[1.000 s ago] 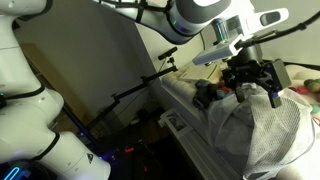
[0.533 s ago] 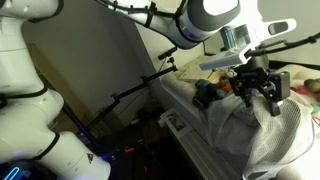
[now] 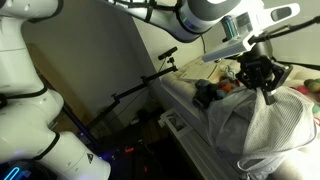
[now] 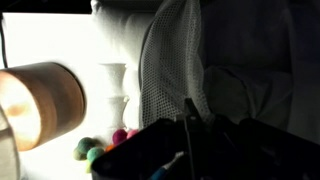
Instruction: Take the pair of socks out of the bag then move the bag slightly forward
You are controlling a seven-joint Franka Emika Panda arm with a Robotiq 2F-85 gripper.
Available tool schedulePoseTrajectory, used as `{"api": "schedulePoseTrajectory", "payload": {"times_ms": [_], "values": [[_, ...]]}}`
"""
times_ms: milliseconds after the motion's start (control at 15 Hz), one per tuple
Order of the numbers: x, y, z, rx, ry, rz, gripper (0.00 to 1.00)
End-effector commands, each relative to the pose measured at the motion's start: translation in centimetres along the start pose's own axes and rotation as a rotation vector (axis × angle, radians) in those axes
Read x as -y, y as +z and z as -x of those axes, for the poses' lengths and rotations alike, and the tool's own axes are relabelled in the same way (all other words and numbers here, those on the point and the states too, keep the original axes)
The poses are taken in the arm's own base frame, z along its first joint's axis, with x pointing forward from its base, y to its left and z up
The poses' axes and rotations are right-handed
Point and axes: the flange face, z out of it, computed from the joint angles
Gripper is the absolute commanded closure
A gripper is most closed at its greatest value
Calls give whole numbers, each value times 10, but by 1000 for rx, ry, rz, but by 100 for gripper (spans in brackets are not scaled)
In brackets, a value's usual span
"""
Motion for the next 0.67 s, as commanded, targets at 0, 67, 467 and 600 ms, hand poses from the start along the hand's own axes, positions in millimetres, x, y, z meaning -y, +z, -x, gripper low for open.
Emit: {"api": "schedulePoseTrajectory", "payload": {"times_ms": [0, 67, 467, 600], "values": [[-15, -44, 0, -24, 27, 3, 99], [-20, -54, -2, -31, 35, -2, 97], [-48, -115, -22, -67, 95, 14, 97], [-56, -129, -30, -73, 112, 32, 97]]}}
